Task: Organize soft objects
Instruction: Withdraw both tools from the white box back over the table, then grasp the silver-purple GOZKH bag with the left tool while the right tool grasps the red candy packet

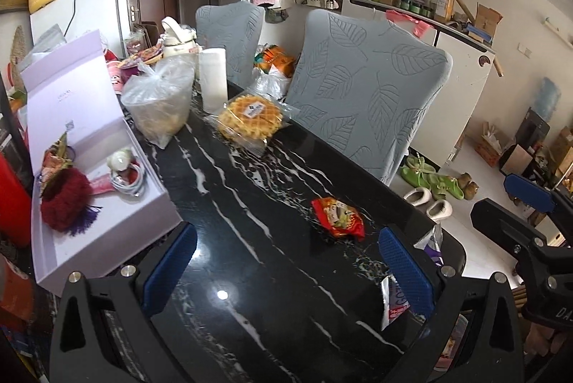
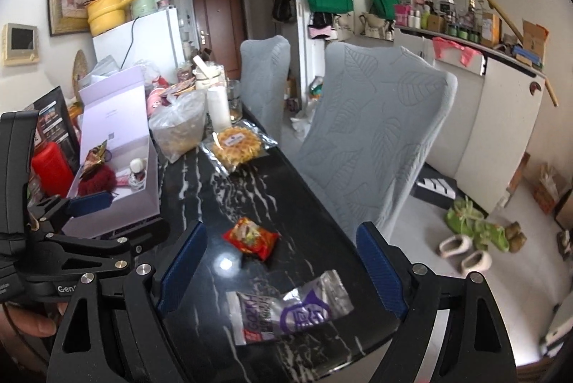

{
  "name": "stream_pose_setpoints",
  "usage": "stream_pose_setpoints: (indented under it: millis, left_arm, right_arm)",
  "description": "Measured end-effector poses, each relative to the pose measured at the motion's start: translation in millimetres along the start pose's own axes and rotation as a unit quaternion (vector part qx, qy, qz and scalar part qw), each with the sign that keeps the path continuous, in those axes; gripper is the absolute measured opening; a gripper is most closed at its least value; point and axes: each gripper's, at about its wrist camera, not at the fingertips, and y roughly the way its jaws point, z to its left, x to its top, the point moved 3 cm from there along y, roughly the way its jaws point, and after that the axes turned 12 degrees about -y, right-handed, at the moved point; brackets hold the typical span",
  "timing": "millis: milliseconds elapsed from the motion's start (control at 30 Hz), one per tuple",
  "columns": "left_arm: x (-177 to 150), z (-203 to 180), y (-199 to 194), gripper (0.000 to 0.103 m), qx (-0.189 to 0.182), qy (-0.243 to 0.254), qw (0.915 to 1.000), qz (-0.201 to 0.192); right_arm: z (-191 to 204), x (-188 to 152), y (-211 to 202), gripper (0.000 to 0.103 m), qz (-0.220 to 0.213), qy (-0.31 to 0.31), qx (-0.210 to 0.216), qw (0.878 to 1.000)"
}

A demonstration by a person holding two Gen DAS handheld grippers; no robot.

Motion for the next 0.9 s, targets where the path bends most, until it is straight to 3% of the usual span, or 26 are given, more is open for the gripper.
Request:
stream_pose_setpoints:
  millis: [233, 533, 800, 900]
  left_arm:
    - [-10.5, -25.4, 11.8, 0.103, -0.037, 0.005, 0.9992, 0.011]
    - [-31.1, -70.0, 39.7, 0.103, -0.084, 0.044, 0.9939, 0.056]
    - [-52.8, -97.3, 57.9, 0.103, -0.071, 0.100, 0.9888, 0.085]
    - [-59.8, -102.9, 65.4, 0.103, -0.090, 0.109, 0.9839, 0.110]
  right_arm:
    - [-30.6, -18.1, 6.9, 0.086, 0.011, 0.022, -0.012, 1.000]
    - [-67.7, -43.8, 1.5, 0.086, 0.033, 0.050, -0.042, 0.997]
    - [-90.6, -64.3, 6.3, 0.086, 0.055, 0.066, -0.048, 0.995]
    - [-98.0, -71.0, 11.4, 0.086, 0.063, 0.077, -0.044, 0.994]
